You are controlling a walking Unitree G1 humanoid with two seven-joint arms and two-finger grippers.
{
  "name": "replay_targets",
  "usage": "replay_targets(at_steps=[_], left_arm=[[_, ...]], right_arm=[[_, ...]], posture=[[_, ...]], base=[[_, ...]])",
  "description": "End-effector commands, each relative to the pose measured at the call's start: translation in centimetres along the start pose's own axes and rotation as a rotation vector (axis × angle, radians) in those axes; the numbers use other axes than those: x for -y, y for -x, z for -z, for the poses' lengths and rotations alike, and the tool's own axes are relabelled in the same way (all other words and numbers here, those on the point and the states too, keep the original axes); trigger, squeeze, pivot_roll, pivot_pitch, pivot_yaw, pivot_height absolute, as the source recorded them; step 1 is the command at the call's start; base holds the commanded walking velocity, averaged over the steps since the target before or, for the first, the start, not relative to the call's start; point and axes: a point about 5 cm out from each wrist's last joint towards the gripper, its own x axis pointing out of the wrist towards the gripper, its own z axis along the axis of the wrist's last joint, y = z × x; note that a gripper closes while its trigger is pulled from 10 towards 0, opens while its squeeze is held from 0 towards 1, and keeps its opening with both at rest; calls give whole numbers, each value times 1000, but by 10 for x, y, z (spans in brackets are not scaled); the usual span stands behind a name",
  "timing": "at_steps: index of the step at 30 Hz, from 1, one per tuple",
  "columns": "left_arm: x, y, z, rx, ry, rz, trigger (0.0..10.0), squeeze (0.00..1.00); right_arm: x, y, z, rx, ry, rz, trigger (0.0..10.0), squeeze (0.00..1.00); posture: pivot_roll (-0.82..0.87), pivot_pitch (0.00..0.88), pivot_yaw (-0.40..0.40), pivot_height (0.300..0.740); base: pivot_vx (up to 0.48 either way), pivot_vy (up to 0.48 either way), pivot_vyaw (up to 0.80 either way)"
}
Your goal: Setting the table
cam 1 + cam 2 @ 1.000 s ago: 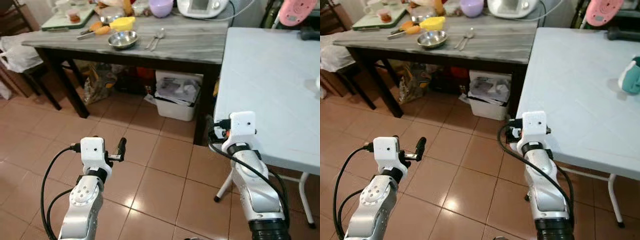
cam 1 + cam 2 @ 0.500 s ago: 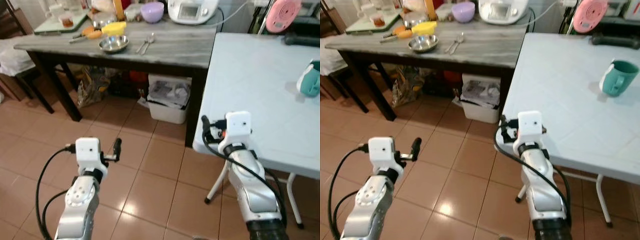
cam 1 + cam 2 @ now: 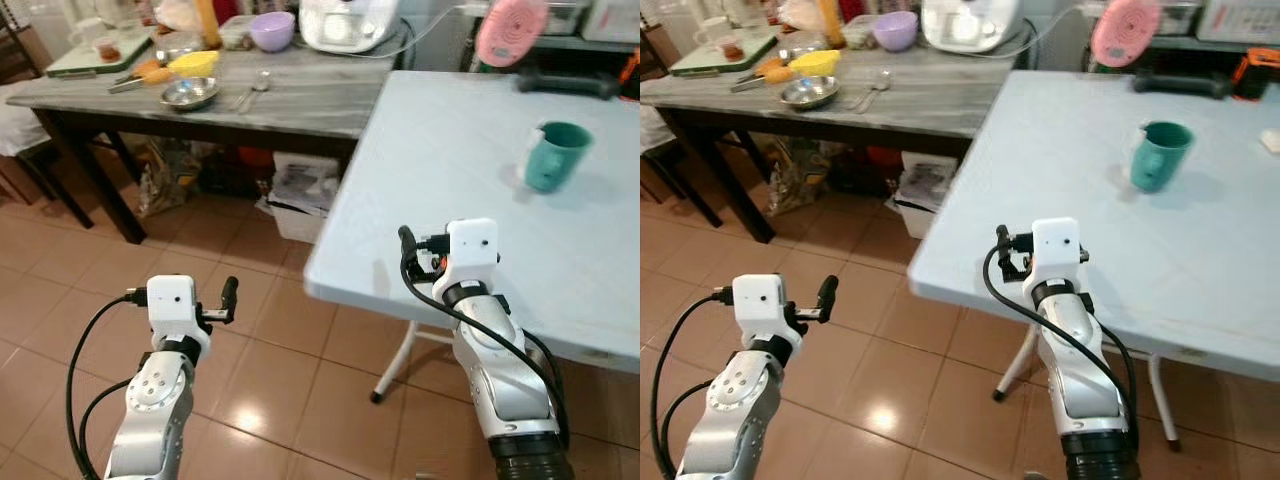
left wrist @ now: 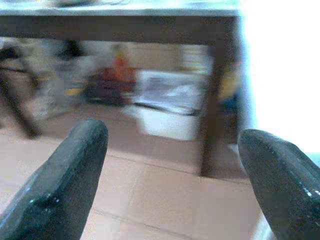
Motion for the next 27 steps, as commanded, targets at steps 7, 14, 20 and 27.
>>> replay_targets(at_steps=[7, 14, 20, 27], left_arm=[[1, -1, -3, 16, 0, 13, 10000, 0], [4, 0, -8, 45, -3, 25, 10000, 0], [4, 1, -9, 54, -10, 29, 10000, 0], [6, 2, -14, 85, -3, 34, 10000, 0]], right_arm=[[-1, 1, -2, 13, -17, 8, 10000, 0], [-3, 1, -2, 16, -14, 4, 10000, 0], [-5, 0, -3, 22, -16, -3, 10000, 0], [-8, -1, -5, 40, -10, -21, 10000, 0]], posture=[[-209, 105, 116, 740], [-206, 109, 118, 740], [-198, 111, 120, 740], [-189, 114, 119, 740]], base=[[0, -357, -473], [0, 0, 0], [0, 0, 0], [0, 0, 0]])
